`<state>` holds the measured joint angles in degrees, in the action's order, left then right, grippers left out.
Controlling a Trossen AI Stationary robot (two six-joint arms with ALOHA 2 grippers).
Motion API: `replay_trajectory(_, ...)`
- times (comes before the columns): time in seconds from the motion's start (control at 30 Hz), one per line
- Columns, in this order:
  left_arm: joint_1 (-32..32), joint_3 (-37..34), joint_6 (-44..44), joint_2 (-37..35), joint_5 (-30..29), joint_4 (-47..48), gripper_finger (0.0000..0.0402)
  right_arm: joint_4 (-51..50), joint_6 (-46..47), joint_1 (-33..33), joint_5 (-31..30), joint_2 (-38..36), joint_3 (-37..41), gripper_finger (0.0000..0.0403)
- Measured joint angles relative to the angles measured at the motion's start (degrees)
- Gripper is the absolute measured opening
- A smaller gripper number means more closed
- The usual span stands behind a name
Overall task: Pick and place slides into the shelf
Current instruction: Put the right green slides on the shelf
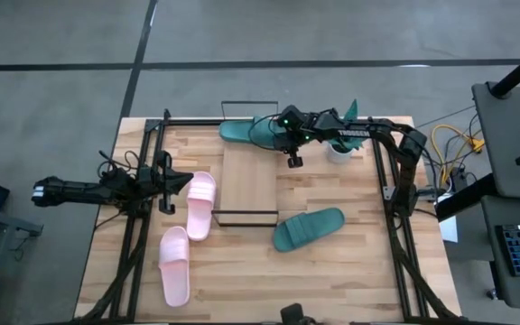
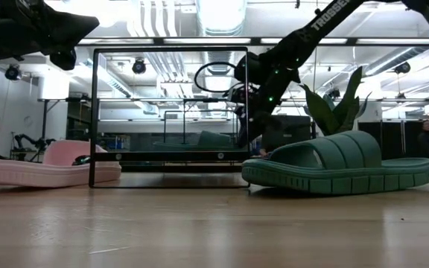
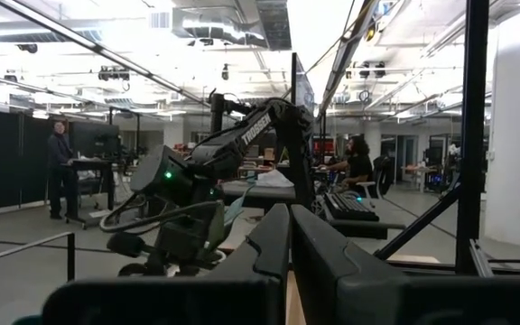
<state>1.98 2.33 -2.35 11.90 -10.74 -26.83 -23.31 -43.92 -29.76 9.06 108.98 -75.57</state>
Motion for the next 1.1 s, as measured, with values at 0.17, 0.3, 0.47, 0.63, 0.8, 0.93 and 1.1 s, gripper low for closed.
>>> replay_trajectory(0.17, 0.0, 0.0, 0.0, 0.07, 0.0, -0.01, 0.0, 3.0, -0.04, 0.0, -0.04, 0.73, 0.0, 0.0009)
replay_trajectory(0.3, 0.0, -0.02, 0.0, 0.07, 0.0, 0.09, 0.0, 5.35, -0.02, -0.02, -0.11, 1.81, -0.02, 0.0009)
replay_trajectory(0.47, 0.0, -0.02, 0.0, 0.12, -0.02, 0.34, 0.0, 7.45, -0.68, 0.0, -0.14, 3.04, -0.02, 0.0009)
replay_trajectory(0.63, 0.0, -0.04, 0.0, 0.16, 0.0, 0.36, 0.0, 9.49, -0.88, 0.0, -1.8, 3.13, -0.02, 0.0008)
replay_trajectory(0.8, 0.0, -0.07, 0.0, 0.13, 0.0, 0.37, 0.0, 10.39, -1.04, -0.01, -3.15, 3.15, -0.02, 0.0008)
replay_trajectory(0.93, 0.0, -0.07, 0.0, 0.31, 0.0, 0.34, 0.0, 10.41, 0.3, 0.0, -3.15, 3.13, -0.02, 0.0008)
replay_trajectory(1.1, 0.0, -0.07, 0.07, 0.46, 0.0, 0.36, 0.0, 8.68, 1.25, 0.24, -3.3, 1.54, -0.04, 0.0009)
